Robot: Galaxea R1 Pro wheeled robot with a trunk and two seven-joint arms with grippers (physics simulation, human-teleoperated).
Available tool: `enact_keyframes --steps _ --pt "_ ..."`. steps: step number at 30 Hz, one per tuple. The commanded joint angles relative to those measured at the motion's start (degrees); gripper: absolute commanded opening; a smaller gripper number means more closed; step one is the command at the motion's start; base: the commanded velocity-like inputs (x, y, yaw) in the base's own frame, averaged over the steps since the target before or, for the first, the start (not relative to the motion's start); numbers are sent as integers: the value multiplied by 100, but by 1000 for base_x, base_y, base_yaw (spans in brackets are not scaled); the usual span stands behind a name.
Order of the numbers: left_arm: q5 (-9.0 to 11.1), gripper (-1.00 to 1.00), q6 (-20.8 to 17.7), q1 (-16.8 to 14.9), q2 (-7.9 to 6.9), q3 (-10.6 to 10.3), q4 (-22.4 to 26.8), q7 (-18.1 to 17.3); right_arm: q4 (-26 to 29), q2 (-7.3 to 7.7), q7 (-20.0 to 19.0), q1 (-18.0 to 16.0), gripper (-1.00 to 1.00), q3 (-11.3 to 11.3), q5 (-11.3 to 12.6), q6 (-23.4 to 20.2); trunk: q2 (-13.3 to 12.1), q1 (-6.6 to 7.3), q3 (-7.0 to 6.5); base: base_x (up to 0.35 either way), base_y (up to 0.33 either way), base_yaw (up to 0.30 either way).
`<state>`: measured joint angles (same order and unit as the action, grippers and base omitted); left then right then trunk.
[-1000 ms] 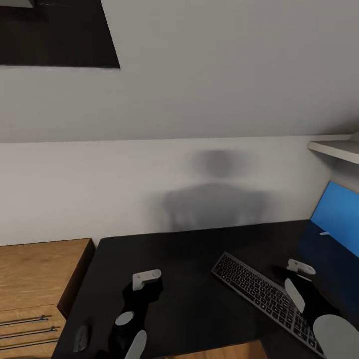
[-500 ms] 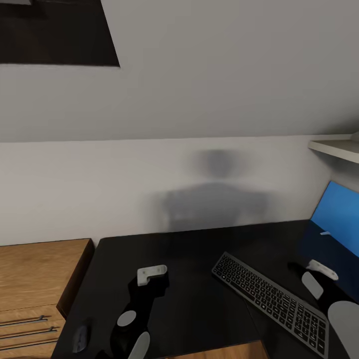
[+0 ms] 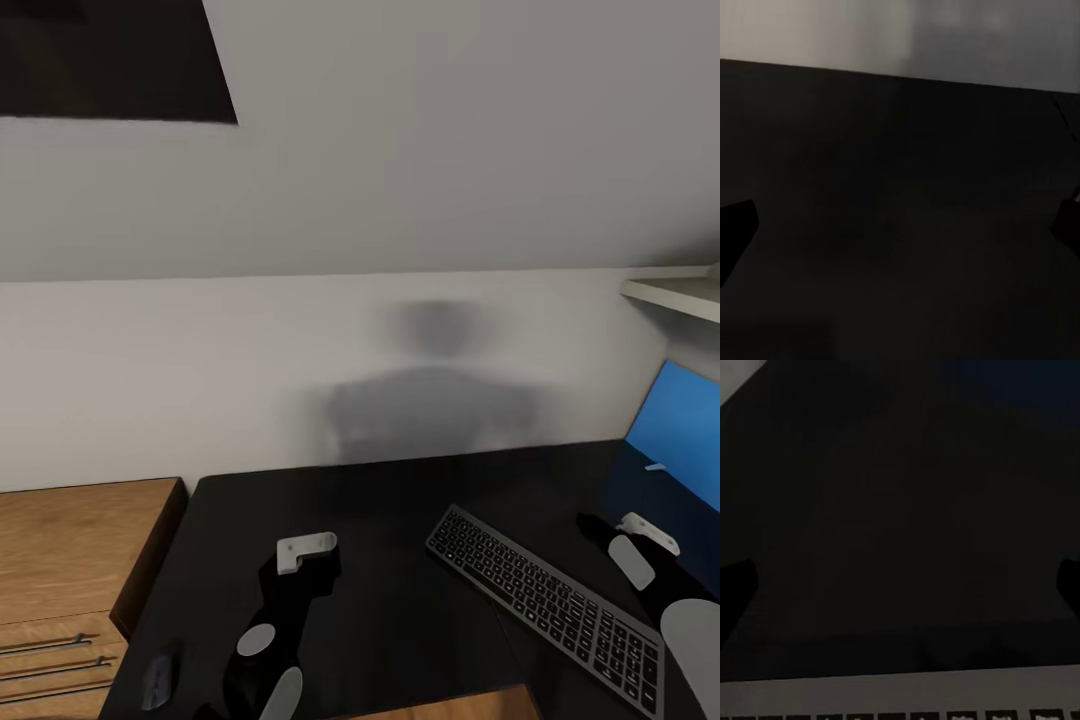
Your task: In the bedroom, organize the workspace by keeping the computer under the desk, ensuring the monitor is on the desk, placing the keyboard on the desk next to the monitor, placing the mouse on the desk next to the keyboard, moving the folder from the swivel chair onto the desk next to the mouse, stacking the notebook on top of the folder with the pen on top of the notebook, and positioning the swivel chair next to the desk.
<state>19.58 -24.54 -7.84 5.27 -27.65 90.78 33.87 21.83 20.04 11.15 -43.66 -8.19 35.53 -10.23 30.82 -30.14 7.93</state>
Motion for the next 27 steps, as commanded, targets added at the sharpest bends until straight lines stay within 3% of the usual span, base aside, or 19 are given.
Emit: enact_keyframes --steps 1,20,27 --pt "46 100 -15 -7 -1 -10 4 49 17 3 28 -2 100 -8 49 -33 52 -25 30 0 0 0" --pt "46 100 -20 -7 9 -19 -22 50 58 -7 36 -2 100 -16 208 -41 814 -442 371 0 0 -11" --pt "49 100 -24 -7 9 -21 -25 50 58 -9 34 -2 100 -16 210 -41 1095 -596 496 0 0 -167"
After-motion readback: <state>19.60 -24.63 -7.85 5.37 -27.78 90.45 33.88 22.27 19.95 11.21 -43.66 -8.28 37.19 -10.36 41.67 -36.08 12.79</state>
